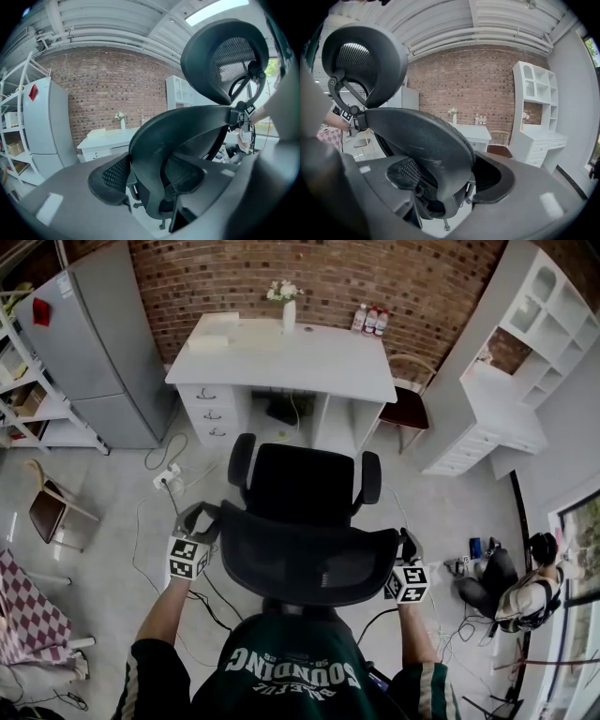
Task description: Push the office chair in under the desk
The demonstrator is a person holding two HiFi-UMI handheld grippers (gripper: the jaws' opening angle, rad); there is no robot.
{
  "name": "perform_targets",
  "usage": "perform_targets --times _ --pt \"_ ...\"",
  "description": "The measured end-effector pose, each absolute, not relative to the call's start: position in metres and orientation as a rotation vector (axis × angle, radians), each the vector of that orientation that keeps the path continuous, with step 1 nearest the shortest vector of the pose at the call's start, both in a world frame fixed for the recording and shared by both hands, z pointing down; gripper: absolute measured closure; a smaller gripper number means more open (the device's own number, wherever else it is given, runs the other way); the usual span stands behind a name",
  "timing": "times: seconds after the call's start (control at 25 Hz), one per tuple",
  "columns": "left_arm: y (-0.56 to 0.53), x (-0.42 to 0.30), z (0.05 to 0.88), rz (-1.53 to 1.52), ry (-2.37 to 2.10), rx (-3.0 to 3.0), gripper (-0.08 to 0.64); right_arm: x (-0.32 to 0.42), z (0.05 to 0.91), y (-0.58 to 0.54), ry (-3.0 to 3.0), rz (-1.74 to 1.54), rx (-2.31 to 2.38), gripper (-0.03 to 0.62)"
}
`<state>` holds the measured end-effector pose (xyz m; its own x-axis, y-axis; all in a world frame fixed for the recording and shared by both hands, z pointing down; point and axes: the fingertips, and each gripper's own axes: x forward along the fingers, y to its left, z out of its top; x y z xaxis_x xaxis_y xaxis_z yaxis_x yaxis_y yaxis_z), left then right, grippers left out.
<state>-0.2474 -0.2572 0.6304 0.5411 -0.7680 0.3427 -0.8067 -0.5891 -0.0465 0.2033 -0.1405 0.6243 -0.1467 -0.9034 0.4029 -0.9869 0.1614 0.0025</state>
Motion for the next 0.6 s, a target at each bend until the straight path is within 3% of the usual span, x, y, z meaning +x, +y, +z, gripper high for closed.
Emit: perform_targets --times 0.6 --pt "-0.246 -0.301 0.63 0.49 -1.431 2.606 0.327 0.154 0.622 -0.151 -2.179 0.366 1.769 0.279"
